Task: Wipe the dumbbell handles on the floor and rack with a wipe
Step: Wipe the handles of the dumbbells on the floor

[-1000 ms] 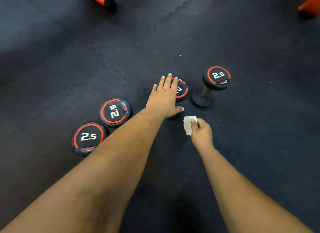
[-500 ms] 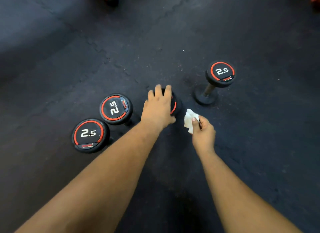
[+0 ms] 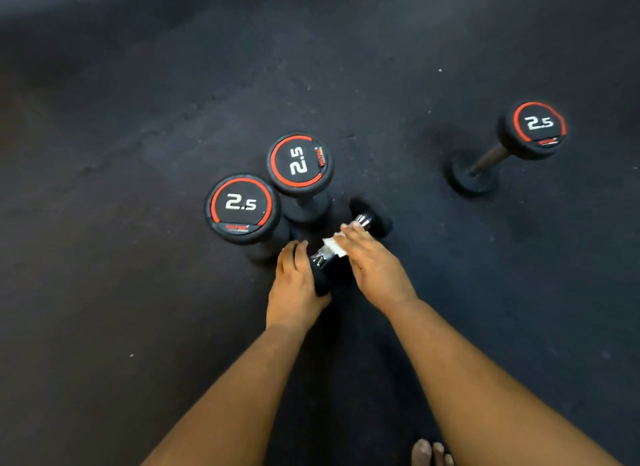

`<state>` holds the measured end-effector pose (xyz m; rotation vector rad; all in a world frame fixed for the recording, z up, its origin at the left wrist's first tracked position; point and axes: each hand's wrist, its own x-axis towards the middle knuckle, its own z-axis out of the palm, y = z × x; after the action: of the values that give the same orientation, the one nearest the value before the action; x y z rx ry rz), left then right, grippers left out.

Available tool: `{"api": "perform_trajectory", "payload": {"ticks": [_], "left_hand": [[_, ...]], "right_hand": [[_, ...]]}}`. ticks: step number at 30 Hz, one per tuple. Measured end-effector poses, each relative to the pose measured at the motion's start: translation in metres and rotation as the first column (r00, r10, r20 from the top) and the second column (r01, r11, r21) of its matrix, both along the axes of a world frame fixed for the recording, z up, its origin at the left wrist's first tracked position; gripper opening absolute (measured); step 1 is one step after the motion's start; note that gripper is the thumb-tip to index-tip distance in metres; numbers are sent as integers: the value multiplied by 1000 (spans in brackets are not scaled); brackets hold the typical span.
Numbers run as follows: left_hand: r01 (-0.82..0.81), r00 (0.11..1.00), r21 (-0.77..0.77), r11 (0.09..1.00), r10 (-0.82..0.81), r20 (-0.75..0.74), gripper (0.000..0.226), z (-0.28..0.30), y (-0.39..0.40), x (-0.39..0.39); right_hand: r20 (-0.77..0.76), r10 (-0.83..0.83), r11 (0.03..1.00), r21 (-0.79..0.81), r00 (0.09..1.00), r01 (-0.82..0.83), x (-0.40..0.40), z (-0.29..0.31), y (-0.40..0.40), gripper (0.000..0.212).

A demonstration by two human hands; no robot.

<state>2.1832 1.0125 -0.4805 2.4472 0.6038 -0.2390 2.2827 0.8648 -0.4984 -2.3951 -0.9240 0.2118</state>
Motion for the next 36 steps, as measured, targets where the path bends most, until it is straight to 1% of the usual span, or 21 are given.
{"api": "perform_trajectory", "payload": {"ticks": [2,3,4,5,8,9,10,13,14,15,18,19,22,23,24,28,29,30,33,35,36], "left_hand": [[27,1000,14,1000,-26,-16,110,-1,11,-4],[34,999,15,999,-33,-29,110,-1,14,-6],[41,998,17,999,-41,-39,110,-2,16,-8],[51,998,22,998,-50,-41,110,-3,17,-10],[95,994,42,995,-92,-57,112,-9,19,-15],[106,993,52,993,-102,-65,113,-10,19,-16],[117,991,66,991,-113,-67,114,-11,19,-16],[144,989,81,986,-140,-56,113,-13,22,-18],[153,987,80,985,-149,-58,113,-12,24,-18],[162,986,85,983,-158,-57,114,-12,25,-18],[167,985,90,982,-161,-61,113,-12,28,-17],[171,984,87,982,-166,-61,112,-13,28,-17],[191,980,73,979,-187,-65,110,-15,27,-17],[189,981,67,980,-185,-66,110,-16,27,-18],[186,981,66,980,-182,-66,110,-18,27,-18],[177,982,54,983,-173,-71,113,-19,27,-16],[180,982,54,982,-176,-68,113,-19,27,-16],[188,981,60,980,-184,-65,113,-19,28,-16],[202,978,62,977,-198,-71,111,-17,27,-18],[198,979,75,977,-194,-61,112,-18,26,-19],[197,980,78,977,-193,-57,113,-18,26,-19]], "right_hand": [[42,234,965,-131,971,-227,-9,-5,14,56],[60,323,928,-215,944,-304,-13,-8,19,59],[92,350,908,-279,932,-313,-15,-11,22,62],[120,311,910,-323,943,-259,-14,-12,22,64],[97,34,913,-407,995,9,-6,-17,17,69],[98,9,907,-420,995,33,-7,-17,17,71],[98,46,910,-414,994,-1,-12,-18,18,72],[66,292,885,-396,954,-244,-31,-18,21,72],[79,312,880,-400,947,-257,-29,-17,21,70],[93,281,882,-418,955,-218,-22,-16,22,69],[108,65,884,-468,992,-7,-6,-16,26,67],[99,64,884,-468,993,-10,-8,-16,26,70],[39,316,843,-470,948,-261,-26,-20,23,77],[46,374,823,-476,926,-309,-25,-19,22,74],[74,383,819,-489,921,-301,-19,-18,21,71],[139,103,873,-487,985,-22,-3,-17,26,66],[132,72,889,-458,989,-4,-9,-17,29,69],[112,91,905,-424,990,-35,-17,-17,32,72],[85,331,884,-377,940,-277,-30,-19,35,71],[107,382,859,-409,918,-309,-16,-18,31,61],[102,329,872,-413,939,-261,-6,-19,29,61]]}}
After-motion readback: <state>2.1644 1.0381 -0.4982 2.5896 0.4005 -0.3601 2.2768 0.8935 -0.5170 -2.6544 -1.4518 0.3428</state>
